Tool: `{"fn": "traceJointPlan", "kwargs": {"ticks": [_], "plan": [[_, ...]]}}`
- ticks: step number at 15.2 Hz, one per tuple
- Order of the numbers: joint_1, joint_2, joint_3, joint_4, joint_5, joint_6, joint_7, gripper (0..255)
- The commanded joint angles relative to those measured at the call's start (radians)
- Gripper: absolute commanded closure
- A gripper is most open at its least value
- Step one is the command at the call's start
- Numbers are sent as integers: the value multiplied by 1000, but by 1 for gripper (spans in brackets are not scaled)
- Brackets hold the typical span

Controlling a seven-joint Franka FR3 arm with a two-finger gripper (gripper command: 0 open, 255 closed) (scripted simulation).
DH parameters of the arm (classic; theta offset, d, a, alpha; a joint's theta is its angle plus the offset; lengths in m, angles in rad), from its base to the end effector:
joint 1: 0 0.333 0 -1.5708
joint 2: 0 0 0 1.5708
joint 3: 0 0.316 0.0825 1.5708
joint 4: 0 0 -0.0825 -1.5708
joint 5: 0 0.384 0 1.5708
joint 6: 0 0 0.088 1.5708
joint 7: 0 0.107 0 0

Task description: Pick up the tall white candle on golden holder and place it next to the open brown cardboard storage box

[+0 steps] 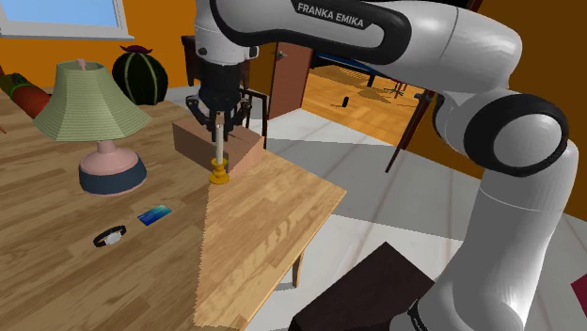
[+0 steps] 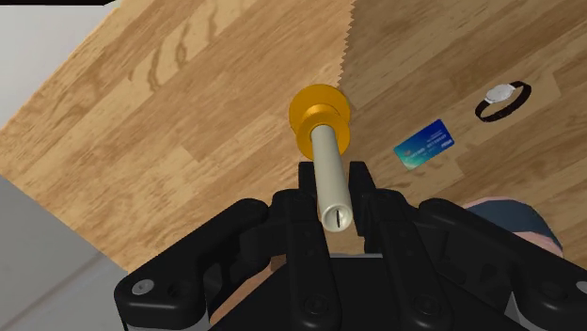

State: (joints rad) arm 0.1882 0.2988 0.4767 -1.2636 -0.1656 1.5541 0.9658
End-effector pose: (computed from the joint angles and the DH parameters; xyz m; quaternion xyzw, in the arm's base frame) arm 0.5391 0.3378 0.6054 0.9866 -0.1620 0.0188 0.0021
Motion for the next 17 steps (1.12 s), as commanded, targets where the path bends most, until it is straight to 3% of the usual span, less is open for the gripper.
{"fn": "traceJointPlan", "kwargs": {"ticks": [1,9,17], "plan": [[-36,-8,-15,-5,9,2,-51,255],[-150,14,-72,34,20,-6,-223,255],[-235,122,-124,199,4,-58,-381,255]]}}
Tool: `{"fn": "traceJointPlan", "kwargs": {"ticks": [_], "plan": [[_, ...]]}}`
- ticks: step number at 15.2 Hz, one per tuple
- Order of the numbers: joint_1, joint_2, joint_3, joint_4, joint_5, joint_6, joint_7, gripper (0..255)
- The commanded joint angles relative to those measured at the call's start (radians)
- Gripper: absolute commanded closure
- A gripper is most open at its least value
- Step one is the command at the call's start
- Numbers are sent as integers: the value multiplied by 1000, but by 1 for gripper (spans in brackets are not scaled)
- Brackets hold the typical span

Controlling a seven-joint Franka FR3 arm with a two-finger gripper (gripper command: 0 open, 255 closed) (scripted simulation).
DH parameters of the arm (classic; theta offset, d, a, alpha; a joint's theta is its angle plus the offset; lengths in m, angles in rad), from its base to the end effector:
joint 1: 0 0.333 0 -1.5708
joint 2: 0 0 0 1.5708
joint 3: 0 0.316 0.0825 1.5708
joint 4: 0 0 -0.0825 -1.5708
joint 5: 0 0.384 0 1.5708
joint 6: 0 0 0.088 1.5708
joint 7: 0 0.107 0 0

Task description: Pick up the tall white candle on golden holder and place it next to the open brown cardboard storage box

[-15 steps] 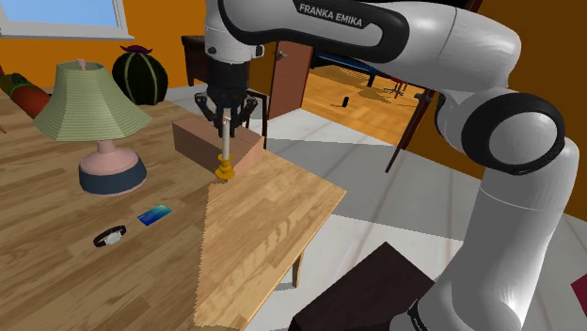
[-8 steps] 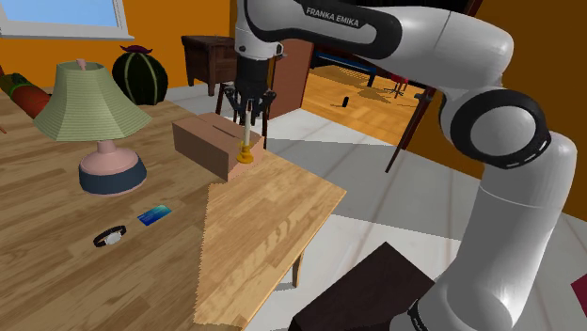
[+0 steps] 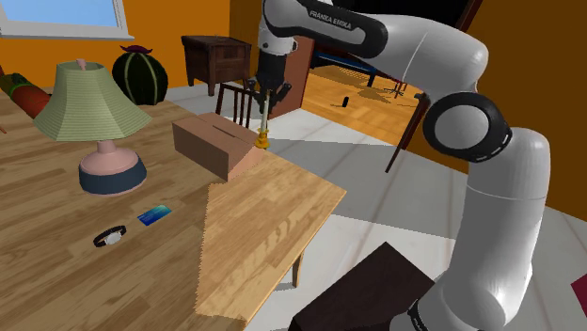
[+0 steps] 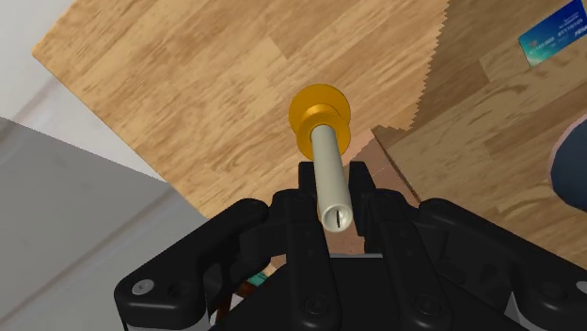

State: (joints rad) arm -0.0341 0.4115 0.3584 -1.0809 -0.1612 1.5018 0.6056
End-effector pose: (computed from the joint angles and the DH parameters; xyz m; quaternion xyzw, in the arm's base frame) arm 0.6487 0.1385 0.6075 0.9867 -0.1618 0.0186 0.0020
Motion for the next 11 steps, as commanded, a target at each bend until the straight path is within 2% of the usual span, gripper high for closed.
{"fn": "traceJointPlan", "kwargs": {"ticks": [1,5,8,11], "plan": [[-20,30,-12,49,-4,-18,-40,255],[-41,145,-37,237,-25,-88,-117,255],[-27,284,-60,480,-51,-187,-172,255],[-67,197,-48,282,-32,-79,-161,255]]}}
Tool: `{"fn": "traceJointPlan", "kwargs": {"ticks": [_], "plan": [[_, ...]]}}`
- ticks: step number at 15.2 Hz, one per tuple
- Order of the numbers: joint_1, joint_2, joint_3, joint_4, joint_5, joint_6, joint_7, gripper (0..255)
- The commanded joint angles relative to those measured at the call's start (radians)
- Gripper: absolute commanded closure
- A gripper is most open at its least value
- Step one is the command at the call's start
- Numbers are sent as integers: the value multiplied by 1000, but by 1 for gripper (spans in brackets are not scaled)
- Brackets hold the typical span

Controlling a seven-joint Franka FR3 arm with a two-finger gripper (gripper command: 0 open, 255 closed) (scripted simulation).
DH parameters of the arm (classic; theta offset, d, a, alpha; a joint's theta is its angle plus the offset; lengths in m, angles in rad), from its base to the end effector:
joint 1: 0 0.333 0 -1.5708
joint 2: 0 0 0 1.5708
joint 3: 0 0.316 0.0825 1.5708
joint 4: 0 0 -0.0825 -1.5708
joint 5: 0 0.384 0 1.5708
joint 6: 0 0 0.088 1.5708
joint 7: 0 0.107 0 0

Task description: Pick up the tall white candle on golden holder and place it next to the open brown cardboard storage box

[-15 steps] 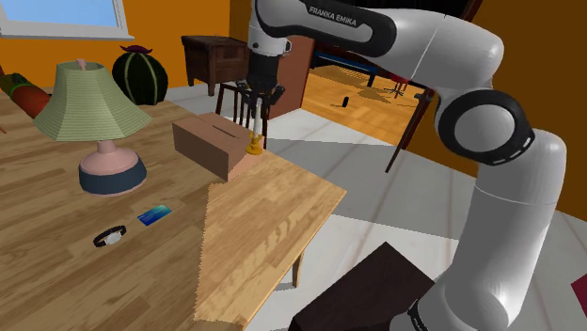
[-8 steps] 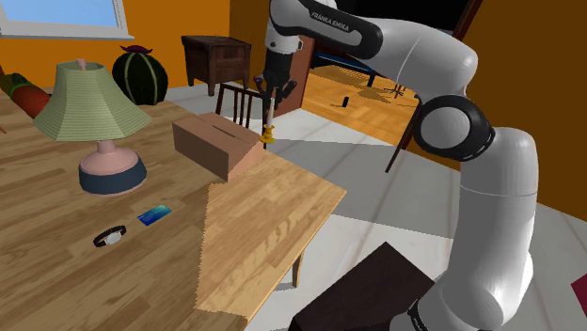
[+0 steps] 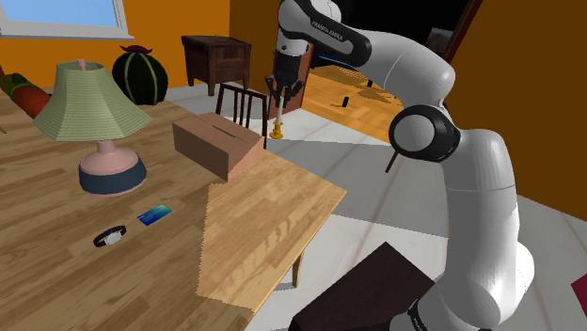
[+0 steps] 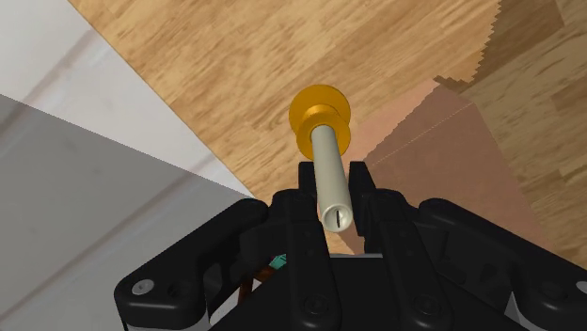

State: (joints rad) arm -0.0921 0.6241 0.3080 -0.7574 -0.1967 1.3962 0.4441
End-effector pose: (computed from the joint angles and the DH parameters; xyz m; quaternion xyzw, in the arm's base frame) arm 0.6988 0.0405 0.5984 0.9867 -0.1615 0.0183 0.0021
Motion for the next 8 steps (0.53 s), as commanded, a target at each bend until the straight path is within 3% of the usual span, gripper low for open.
{"fn": "traceJointPlan", "kwargs": {"ticks": [1,8], "plan": [[-17,-32,4,-84,8,52,2,255],[-54,-100,10,-296,25,194,10,255]]}}
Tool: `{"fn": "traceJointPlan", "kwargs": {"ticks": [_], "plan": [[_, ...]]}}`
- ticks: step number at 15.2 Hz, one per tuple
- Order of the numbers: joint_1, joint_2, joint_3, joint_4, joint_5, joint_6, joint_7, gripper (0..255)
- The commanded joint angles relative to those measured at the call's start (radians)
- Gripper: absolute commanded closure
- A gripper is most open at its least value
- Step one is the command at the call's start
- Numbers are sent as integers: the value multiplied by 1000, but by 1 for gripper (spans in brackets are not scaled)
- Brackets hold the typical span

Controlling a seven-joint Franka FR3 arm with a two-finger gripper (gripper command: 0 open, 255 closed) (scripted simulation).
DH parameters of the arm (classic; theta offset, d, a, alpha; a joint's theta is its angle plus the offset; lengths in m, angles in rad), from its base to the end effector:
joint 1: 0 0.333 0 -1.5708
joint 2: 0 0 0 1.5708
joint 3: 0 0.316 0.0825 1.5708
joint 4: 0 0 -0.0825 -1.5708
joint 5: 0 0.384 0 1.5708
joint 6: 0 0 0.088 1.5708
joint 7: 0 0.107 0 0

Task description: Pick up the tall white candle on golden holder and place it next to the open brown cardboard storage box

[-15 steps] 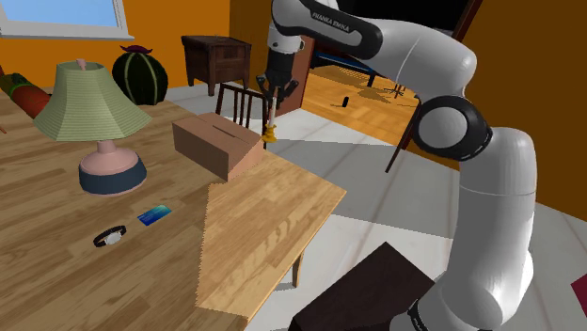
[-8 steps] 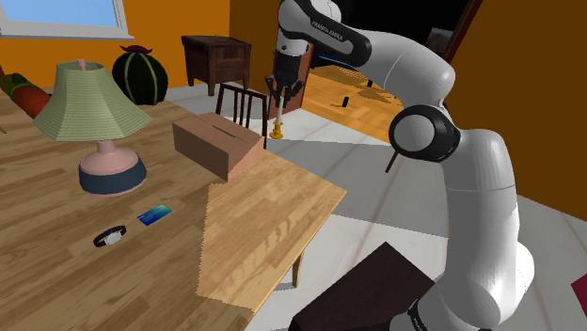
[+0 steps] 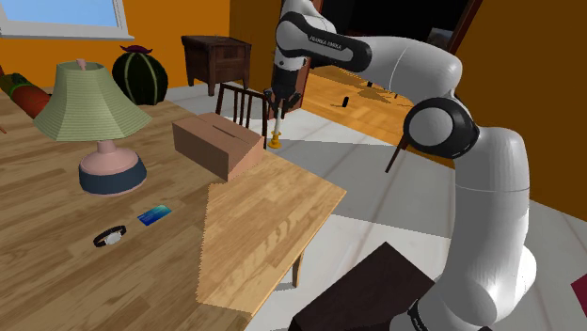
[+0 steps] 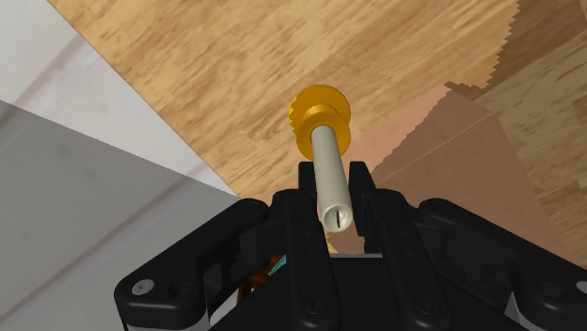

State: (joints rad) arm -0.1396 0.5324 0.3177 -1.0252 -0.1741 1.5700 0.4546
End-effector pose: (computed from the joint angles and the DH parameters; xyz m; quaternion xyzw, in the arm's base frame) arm 0.6997 0.0409 0.5564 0.9867 -0.1613 0.0185 0.0021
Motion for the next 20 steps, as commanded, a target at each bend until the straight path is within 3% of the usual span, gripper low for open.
{"fn": "traceJointPlan", "kwargs": {"ticks": [1,20], "plan": [[-9,-15,1,-52,4,38,0,255],[-42,-42,-3,-354,6,310,14,255]]}}
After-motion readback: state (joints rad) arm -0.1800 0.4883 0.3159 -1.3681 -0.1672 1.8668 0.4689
